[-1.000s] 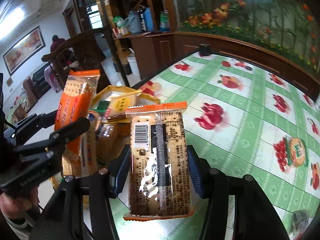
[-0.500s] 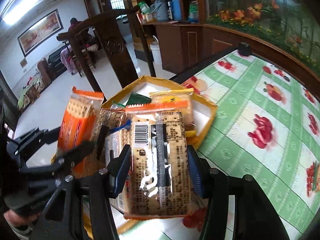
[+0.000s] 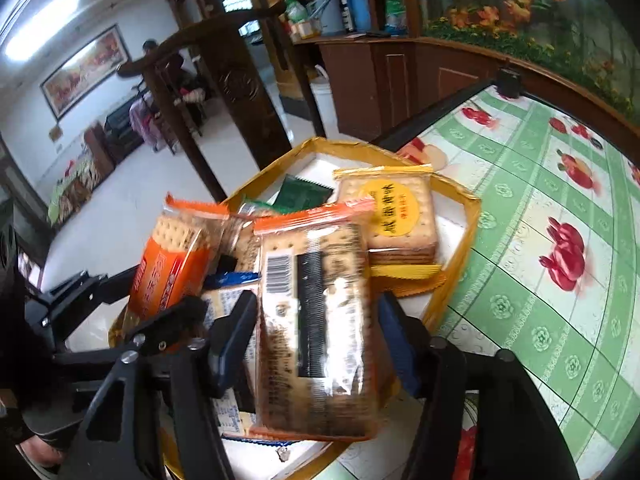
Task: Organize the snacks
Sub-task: 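Lower both packs into the box and open both tools to release them, then move both tools back over the table toward the remaining packs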
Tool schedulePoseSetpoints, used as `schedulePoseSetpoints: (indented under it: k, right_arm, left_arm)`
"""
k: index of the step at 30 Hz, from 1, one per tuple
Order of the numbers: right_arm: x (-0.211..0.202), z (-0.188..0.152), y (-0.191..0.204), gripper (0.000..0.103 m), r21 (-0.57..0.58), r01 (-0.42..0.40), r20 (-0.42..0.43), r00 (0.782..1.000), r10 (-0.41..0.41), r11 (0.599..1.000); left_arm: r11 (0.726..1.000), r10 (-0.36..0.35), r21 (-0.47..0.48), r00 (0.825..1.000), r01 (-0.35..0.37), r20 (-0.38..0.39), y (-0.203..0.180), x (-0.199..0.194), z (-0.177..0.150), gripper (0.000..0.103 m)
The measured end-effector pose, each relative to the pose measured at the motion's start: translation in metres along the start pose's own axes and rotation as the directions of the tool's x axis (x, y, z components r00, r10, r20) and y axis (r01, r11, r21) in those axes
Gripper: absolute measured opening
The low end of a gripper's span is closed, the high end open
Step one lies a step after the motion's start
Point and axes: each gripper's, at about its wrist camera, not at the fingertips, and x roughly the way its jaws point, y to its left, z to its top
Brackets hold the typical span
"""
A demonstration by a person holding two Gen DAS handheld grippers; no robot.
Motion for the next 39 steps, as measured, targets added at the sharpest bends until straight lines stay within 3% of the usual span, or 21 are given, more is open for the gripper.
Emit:
schedulePoseSetpoints:
  k: [7,17,26,39]
  right_arm:
    - [-0.017,-0.003,-0.003,0.071,0.004,0.013,0.033,0.999,-0.013,1.0]
    - [-0.056,-0.016,-0.026,0.072,-0.008,0.21,0.097,0.973,-0.208,0.978]
    - [-0.085,-0.039,-0.064,0.073,0.048,0.297,0.095,0.949,-0.301,0.954]
    - [-0.129,-0.087,-0.15,0.077,0.246,0.355,0.057,0.923,-0.379,0.902]
  left_arm:
    - [1.0,0.001,0.004,0.999,-0.002,0.035,-0.005,-0.007,0.005,0.084]
    - [0.999,-0.045,0.022,0.997,0.044,0.065,-0.032,-0.016,0.016,0.086]
    - [0.986,-0.135,0.102,0.989,0.129,0.054,-0.092,-0.015,0.027,0.086]
    - [0.932,-0.263,0.245,0.964,0.267,-0.048,-0.205,-0.002,0.031,0.086]
